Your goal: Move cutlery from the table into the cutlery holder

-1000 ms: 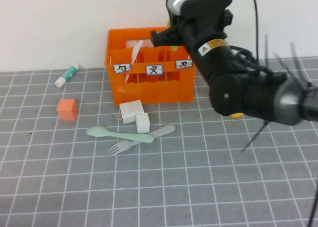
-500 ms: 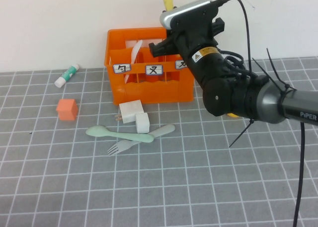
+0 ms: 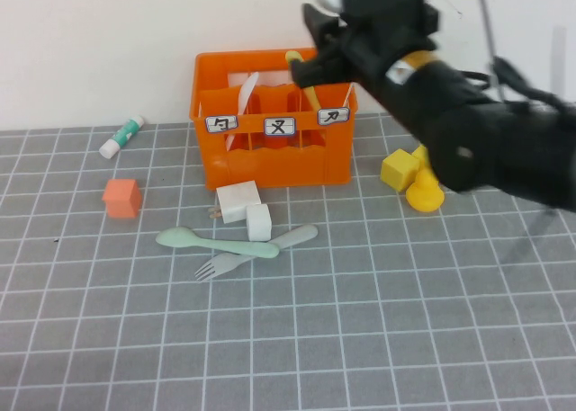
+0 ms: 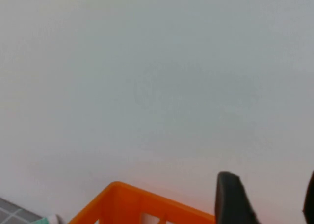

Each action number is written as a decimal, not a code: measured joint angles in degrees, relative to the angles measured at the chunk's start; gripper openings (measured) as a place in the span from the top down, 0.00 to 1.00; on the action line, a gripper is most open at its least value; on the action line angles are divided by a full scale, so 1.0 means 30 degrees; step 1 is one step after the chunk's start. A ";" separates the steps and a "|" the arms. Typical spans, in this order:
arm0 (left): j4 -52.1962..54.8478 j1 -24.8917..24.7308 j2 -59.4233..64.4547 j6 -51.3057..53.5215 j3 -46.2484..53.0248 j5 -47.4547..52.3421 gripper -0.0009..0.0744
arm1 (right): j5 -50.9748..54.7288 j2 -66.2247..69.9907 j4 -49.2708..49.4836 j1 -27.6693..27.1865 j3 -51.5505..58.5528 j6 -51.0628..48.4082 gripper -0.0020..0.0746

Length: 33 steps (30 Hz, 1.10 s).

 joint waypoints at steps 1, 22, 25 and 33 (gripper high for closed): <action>0.0000 0.0000 0.0000 0.0000 0.0000 0.0000 0.99 | -0.0069 -0.1097 0.0000 0.0036 0.1033 0.0257 0.59; 0.0000 0.0000 0.0000 0.0000 0.0000 0.0000 0.99 | 0.9591 -2.2818 -0.3395 0.0720 1.5565 -0.0593 0.98; 0.0000 0.0000 0.0000 0.0038 0.0000 0.0000 0.99 | 1.0878 -2.5368 -0.4168 0.0720 1.7008 -0.0867 0.98; 0.0000 0.0000 0.0000 0.0038 0.0000 0.0000 0.99 | 1.1262 -2.8236 -0.4856 0.0720 1.9803 -0.1033 0.98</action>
